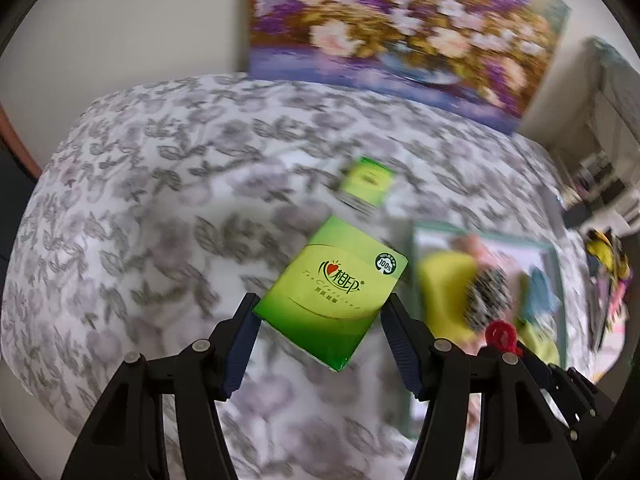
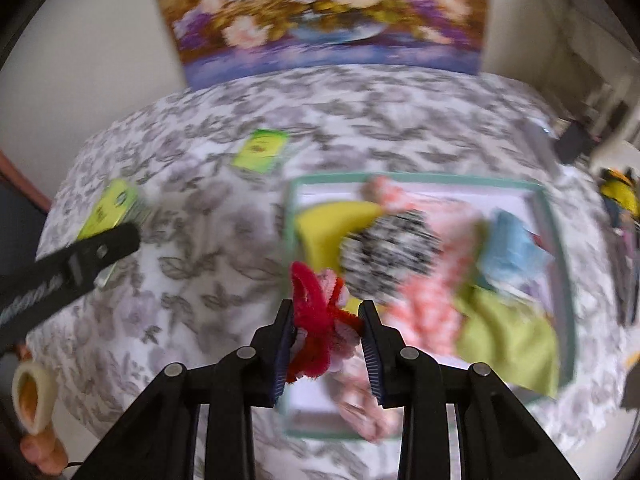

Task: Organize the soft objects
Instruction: 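Carry tissue pack and red hair tie into the white tray and release both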

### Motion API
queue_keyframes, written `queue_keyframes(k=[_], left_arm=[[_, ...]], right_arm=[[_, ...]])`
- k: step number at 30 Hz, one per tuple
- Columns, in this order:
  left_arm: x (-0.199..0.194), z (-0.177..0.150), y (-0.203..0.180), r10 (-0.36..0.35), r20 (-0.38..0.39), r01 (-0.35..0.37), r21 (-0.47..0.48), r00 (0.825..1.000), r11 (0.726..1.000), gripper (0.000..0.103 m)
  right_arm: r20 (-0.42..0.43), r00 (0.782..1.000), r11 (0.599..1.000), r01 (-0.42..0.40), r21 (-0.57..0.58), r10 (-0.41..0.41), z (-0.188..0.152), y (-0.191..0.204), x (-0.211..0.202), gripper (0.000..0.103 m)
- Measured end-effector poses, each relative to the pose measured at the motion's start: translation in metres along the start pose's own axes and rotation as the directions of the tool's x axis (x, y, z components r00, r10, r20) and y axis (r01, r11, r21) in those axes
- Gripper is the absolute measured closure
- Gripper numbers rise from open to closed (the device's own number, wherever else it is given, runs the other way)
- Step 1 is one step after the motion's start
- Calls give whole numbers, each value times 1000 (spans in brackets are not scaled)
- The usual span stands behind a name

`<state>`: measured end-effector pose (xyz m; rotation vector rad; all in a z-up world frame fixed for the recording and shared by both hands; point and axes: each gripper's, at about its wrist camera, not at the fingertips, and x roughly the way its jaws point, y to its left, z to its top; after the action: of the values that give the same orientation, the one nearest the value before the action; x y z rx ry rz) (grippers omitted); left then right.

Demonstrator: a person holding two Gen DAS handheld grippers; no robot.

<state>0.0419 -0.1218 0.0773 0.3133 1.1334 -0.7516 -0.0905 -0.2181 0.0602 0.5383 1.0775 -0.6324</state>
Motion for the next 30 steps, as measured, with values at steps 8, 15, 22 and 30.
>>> queue_keyframes(k=[8,15,22,30], left_arm=[[5,-59,-51,-89,-47,93,95,995,991,40],[22,-82,-93,-133,-92,145,136,987,980,39],[27,-90,-117,-149,-90,162,169,985,972,39],[30,-93,-125,-152,-88,165,168,984,972,39]], right_arm=[[-6,1000,989,29,148,-29,-44,-65,-10,69],[-6,1000,971,26,236,-26,-56,-108,-4,69],[-1,1000,967,23,254,-24,-58,-126,1,69],[13,1000,963,9,270,-13,-60,-137,1,68]])
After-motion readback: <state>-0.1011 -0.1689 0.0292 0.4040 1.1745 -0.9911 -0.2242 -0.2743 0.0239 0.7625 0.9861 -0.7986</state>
